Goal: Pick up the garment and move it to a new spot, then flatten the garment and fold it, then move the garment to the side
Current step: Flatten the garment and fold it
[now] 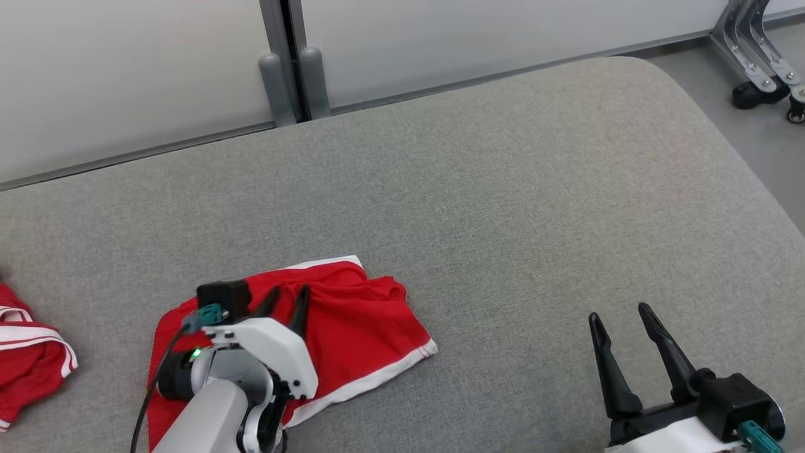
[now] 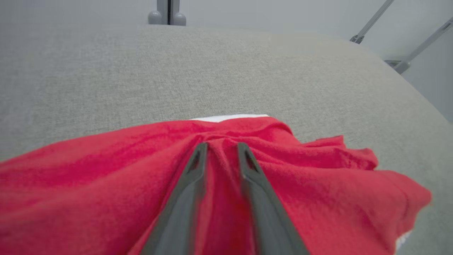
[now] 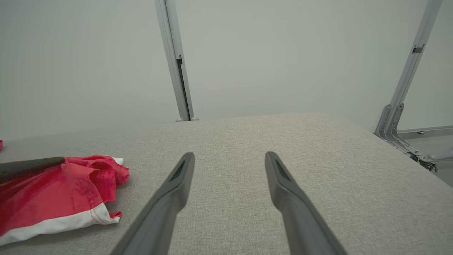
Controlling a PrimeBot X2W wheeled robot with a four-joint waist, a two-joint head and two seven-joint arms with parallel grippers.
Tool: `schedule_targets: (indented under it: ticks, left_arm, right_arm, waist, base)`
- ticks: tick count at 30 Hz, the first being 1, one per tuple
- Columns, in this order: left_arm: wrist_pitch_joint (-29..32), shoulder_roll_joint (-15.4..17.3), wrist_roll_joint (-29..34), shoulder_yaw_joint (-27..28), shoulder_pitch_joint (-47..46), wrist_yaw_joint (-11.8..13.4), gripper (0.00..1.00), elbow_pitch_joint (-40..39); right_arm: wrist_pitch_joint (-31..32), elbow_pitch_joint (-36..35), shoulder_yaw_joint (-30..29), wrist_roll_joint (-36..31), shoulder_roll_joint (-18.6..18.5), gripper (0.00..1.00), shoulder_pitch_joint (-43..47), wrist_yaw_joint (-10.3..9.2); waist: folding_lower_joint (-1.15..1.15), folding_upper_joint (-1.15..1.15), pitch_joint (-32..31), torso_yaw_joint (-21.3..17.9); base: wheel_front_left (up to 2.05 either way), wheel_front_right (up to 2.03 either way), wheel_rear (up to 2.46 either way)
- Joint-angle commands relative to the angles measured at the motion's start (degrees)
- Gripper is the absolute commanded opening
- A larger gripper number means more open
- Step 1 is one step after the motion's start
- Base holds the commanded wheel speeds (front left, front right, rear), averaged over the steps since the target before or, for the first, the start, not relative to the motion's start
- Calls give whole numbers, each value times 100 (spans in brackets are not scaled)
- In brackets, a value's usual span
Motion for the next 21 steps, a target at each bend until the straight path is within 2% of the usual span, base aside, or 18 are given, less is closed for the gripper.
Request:
schedule_targets:
  ticks: [1,6,8,12,15,19,21]
  left_arm:
    - [-126,42,-25,56,73,-18,100,9]
    - [-1262,153,48,273,624,-41,100,-399]
    - [-1530,207,68,437,978,70,100,-677]
    - [-1690,246,253,763,1765,194,100,-1445]
    - [-1698,191,630,1260,2414,264,100,-2167]
    - [-1696,61,1225,1815,3149,111,100,-2769]
    - [-1696,-65,1583,2166,3565,-76,100,-2964]
  right_arm:
    - [-28,17,-23,-41,-28,100,71,1]
    - [-28,-108,-202,-228,-28,100,225,1]
    - [-28,-161,-268,-341,-28,100,298,1]
    - [-28,-297,-440,-471,-99,100,422,1]
    - [-28,-339,-545,-486,-180,100,515,1]
    - [-28,-290,-659,-470,-237,100,644,1]
    - [-28,-191,-675,-453,-226,100,741,1]
  waist:
    - [-1,0,-63,30]
    - [-1,0,-369,254]
    - [-1,0,-528,411]
    - [-1,0,-775,816]
    - [-1,0,-938,1127]
    - [-1,0,-1133,1519]
    - [-1,0,-1241,1755]
  base:
    - [0,0,0]
    - [0,0,0]
    - [0,0,0]
    - [0,0,0]
    - [0,0,0]
    - [0,0,0]
    - [0,0,0]
